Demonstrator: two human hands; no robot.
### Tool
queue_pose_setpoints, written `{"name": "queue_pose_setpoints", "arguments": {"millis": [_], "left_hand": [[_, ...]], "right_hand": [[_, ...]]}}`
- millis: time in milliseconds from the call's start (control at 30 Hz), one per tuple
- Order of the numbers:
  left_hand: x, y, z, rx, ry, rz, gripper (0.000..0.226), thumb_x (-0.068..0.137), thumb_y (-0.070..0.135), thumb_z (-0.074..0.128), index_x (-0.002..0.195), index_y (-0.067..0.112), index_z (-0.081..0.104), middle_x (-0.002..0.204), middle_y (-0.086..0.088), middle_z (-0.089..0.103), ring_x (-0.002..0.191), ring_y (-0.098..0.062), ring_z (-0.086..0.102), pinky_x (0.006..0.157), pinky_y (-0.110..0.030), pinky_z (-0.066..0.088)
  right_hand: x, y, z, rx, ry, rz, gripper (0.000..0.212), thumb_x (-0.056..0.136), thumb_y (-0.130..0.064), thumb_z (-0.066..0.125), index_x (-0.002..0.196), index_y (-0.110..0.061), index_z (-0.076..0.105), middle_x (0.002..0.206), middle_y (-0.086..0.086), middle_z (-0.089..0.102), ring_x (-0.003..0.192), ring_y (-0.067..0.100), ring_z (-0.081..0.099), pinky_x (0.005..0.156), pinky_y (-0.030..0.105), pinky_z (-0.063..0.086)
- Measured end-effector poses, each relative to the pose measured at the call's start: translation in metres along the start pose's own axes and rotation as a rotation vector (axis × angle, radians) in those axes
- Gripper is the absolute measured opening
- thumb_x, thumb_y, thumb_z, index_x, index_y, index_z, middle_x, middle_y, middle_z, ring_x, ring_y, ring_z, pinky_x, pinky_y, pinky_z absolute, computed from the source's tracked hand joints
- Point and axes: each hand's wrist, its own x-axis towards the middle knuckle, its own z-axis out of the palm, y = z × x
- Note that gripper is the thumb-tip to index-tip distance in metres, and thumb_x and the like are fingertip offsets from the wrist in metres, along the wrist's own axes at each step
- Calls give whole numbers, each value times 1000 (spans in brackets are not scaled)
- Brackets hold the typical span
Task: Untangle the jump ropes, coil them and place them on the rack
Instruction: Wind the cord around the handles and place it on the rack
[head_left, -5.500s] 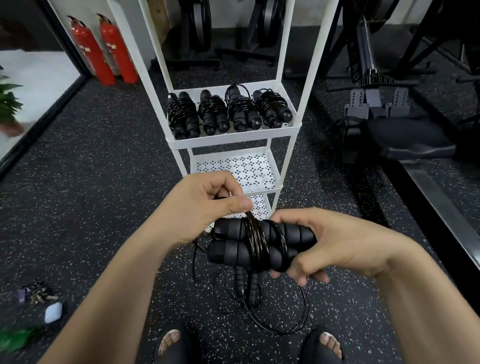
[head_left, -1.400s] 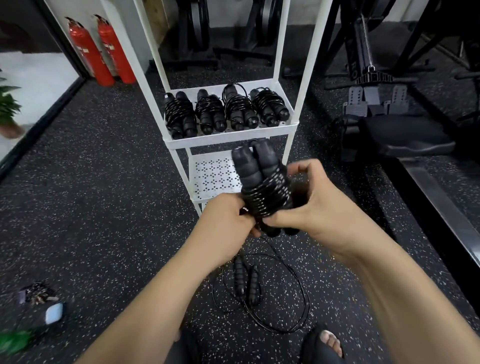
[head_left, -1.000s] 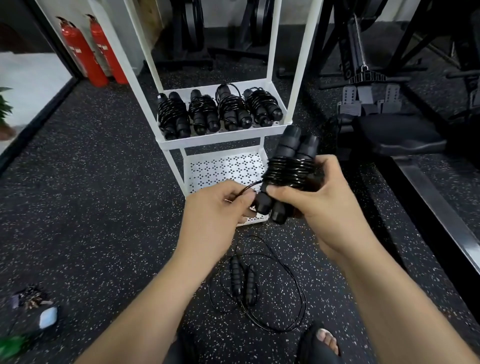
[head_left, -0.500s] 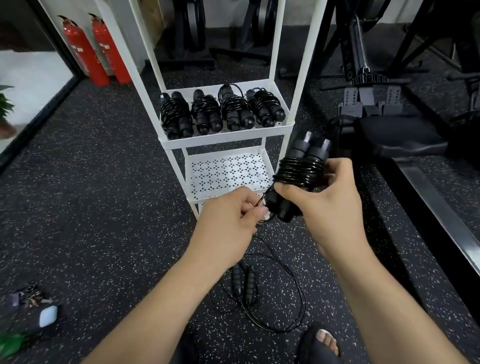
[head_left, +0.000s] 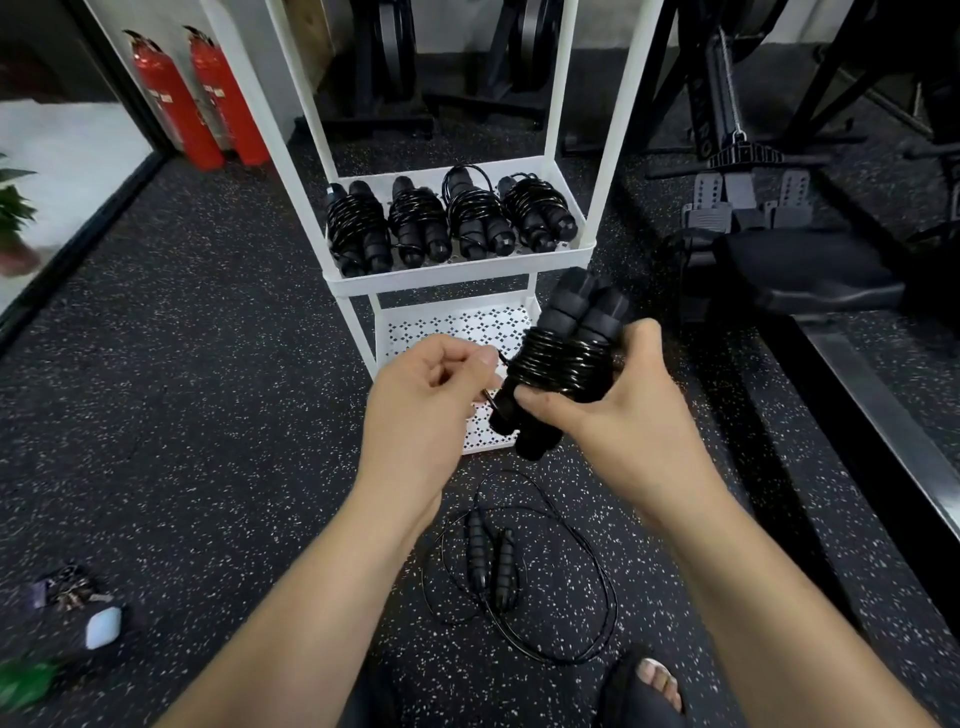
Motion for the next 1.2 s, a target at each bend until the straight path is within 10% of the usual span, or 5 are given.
{"name": "queue_pose_setpoints", "arguments": {"millis": [167, 367, 700, 867, 1200], "left_hand": [[5, -2, -3, -49, 13, 23, 10, 102, 21, 72, 94, 21, 78, 94, 8, 75, 88, -6, 70, 74, -27, 56], [7, -7, 1, -149, -147, -189, 18, 107, 33, 64, 108, 20, 76, 114, -11, 79, 99, -25, 70, 112, -61, 50], [3, -5, 9, -177, -139, -253, 36, 115, 38, 46, 119, 21, 78, 120, 2, 79, 123, -19, 69, 119, -49, 44], [-5, -1, 10, 138, -193, -61, 40, 109, 64, 32, 122, 45, 64, 109, 23, 74, 98, 16, 63, 85, -19, 44], [7, -19, 8, 42, -229, -156, 39, 113, 56, 35, 116, 45, 73, 120, 20, 75, 117, 4, 64, 105, -30, 46]], "right_hand": [[0, -2, 1, 132, -79, 78, 67, 75, -41, 99, 113, -27, 45, 104, -12, 73, 90, -2, 69, 86, 36, 56], [2, 10, 2, 294, -201, 104, 76, 69, -37, 99, 125, -26, 50, 115, -7, 79, 112, 17, 76, 105, 53, 57], [-1, 8, 6, 395, -354, 166, 57, 92, -26, 86, 138, -28, 52, 117, 0, 79, 104, 21, 78, 88, 44, 65], [1, 4, 6, 501, -276, 150, 32, 103, -49, 70, 133, -38, 69, 122, -2, 79, 115, 31, 74, 104, 58, 57], [6, 22, 15, 199, -78, 140, 69, 75, -84, 68, 123, -34, 65, 110, -10, 78, 103, 12, 76, 93, 50, 63]]}}
